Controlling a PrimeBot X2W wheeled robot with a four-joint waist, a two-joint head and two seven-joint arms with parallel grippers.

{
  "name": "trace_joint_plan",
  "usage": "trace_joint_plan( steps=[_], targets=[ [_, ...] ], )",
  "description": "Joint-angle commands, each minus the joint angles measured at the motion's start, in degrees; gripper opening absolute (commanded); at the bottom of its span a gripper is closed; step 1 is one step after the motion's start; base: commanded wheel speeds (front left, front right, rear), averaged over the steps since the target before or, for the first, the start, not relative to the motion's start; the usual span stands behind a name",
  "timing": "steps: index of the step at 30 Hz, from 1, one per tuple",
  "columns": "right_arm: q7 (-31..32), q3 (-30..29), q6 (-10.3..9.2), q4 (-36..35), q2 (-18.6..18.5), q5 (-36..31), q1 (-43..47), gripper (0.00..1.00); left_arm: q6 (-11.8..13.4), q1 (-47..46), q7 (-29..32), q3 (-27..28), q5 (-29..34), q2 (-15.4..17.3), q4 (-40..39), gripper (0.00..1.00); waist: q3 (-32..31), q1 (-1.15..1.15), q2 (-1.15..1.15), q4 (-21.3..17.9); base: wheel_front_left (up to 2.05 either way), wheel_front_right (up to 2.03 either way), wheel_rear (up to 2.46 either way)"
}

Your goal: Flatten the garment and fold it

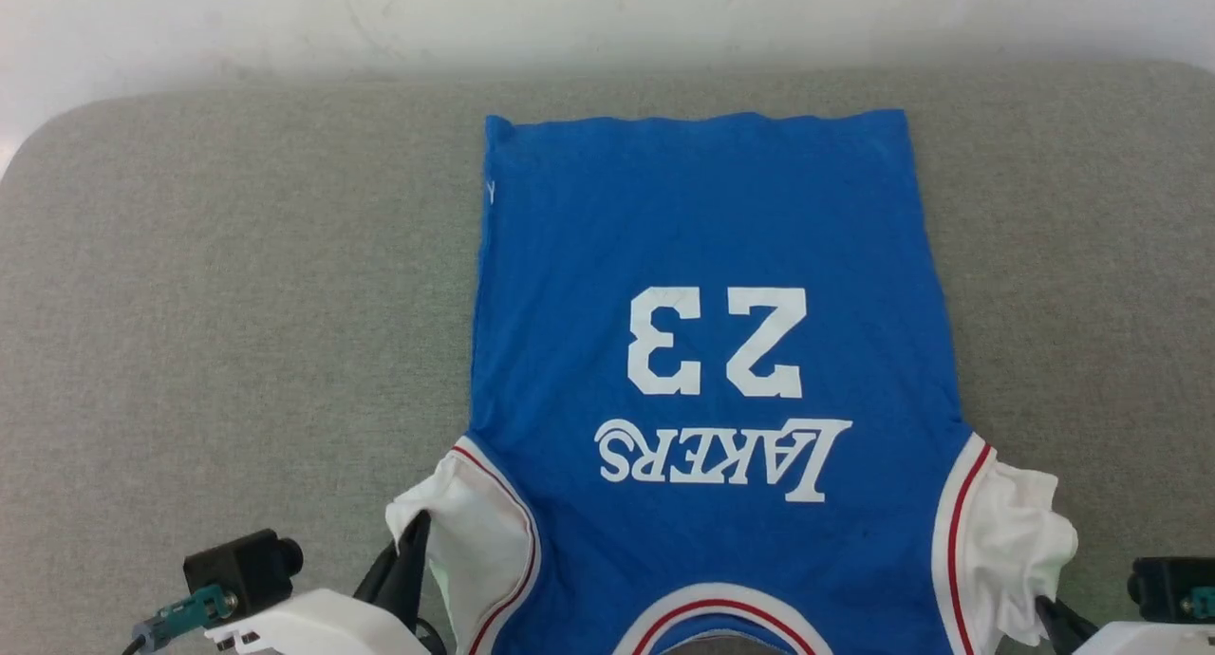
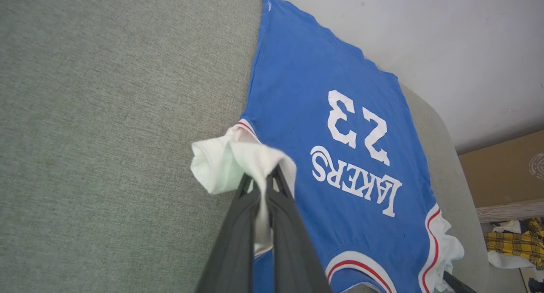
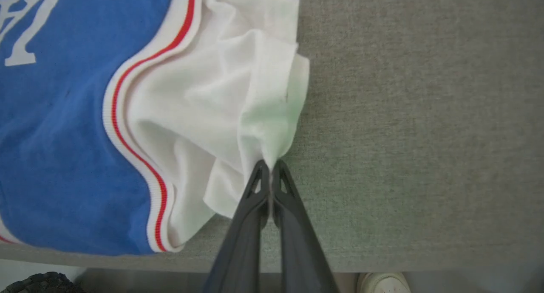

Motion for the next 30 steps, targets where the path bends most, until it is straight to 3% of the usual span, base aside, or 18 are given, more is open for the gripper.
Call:
trace_joint_plan(
  steps=[1,2,3,4,10,16,19,23,30],
  targets=[
    [-1.0,0.4,-0.05,1.3,-0.1,-0.7,-1.3,0.0,0.5,-1.1,-0.1,0.3,0.6,0.3,0.1,0.0,0.2,-0.01,0.0,-0.1,0.0,0.0,0.0],
    [-1.8,0.3,-0.05,2.1,0.0,-0.8,-1.7,0.08,0.6,-1.2,-0.3,0.5,0.7,0.3,0.0,0.0,0.2,-0.01,0.0,-0.2,0.0,0.0,0.0],
    [-2.7,0.2,-0.05,2.7,0.1,-0.8,-2.1,0.47,0.8,-1.2,-0.5,0.7,0.7,0.3,-0.2,0.0,0.2,-0.01,0.0,-0.3,0.0,0.0,0.0],
    [-3.2,0.2,-0.05,3.0,0.2,-0.7,-2.4,1.0,1.0,-1.1,-0.7,0.9,0.8,0.3,-0.4,0.0,0.2,-0.01,0.0,-0.4,0.0,0.0,0.0],
    [-1.5,-2.2,-0.05,-4.1,-0.7,4.9,-2.3,1.0,1.4,-0.7,-1.9,1.2,1.4,0.1,-2.3,0.0,0.8,-0.01,0.0,0.3,0.0,0.0,0.0],
    [4.0,-6.0,-0.05,-20.5,-6.9,6.0,-8.2,1.0,1.3,-2.1,-2.8,-0.3,2.5,-0.7,-3.8,0.0,3.6,-0.01,0.0,1.8,0.0,0.0,0.0],
    [6.6,-5.6,-0.05,-23.8,-9.4,5.0,-16.0,1.0,1.1,-3.3,-3.5,-1.2,3.2,-1.4,-4.1,0.0,5.4,-0.01,0.0,2.7,0.0,0.0,0.0],
    [9.4,-1.7,-0.05,-21.7,-12.0,4.4,-29.2,1.0,1.2,-4.8,-4.3,-2.1,4.3,-2.0,-4.5,0.0,8.2,-0.01,0.0,3.8,0.0,0.0,0.0],
    [14.7,2.2,-0.05,-3.9,-15.5,0.5,-52.2,1.0,0.8,-8.6,-5.4,-5.2,6.7,-3.4,-5.8,0.0,15.2,-0.01,0.0,7.9,0.0,0.0,0.0]
  ],
)
